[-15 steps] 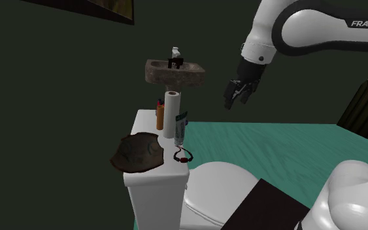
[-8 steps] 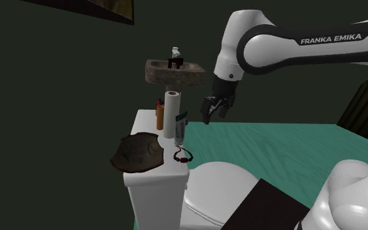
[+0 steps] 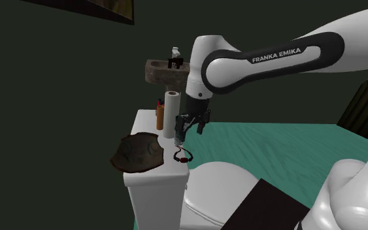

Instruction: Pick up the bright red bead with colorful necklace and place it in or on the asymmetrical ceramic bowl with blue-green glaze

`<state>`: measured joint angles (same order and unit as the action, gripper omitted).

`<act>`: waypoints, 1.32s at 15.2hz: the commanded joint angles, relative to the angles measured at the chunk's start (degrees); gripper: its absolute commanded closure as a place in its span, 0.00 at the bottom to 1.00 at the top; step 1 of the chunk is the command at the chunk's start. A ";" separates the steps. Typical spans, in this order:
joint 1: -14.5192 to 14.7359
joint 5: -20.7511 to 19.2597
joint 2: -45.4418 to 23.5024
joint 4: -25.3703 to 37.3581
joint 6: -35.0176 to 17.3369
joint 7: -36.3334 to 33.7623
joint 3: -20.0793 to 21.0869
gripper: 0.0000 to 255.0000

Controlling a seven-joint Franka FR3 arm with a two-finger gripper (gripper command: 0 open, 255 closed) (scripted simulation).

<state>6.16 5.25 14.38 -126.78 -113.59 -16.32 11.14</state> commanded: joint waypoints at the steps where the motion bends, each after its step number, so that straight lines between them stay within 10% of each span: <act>1: 0.65 0.58 -4.27 1.95 -1.33 -0.89 0.98 0.00; 19: 1.74 1.01 -11.29 0.51 -8.60 -1.96 2.34 0.00; 20: 1.76 1.01 -11.27 0.54 -8.55 -1.99 2.35 1.00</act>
<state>7.84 6.23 3.33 -126.12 -122.07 -18.26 13.39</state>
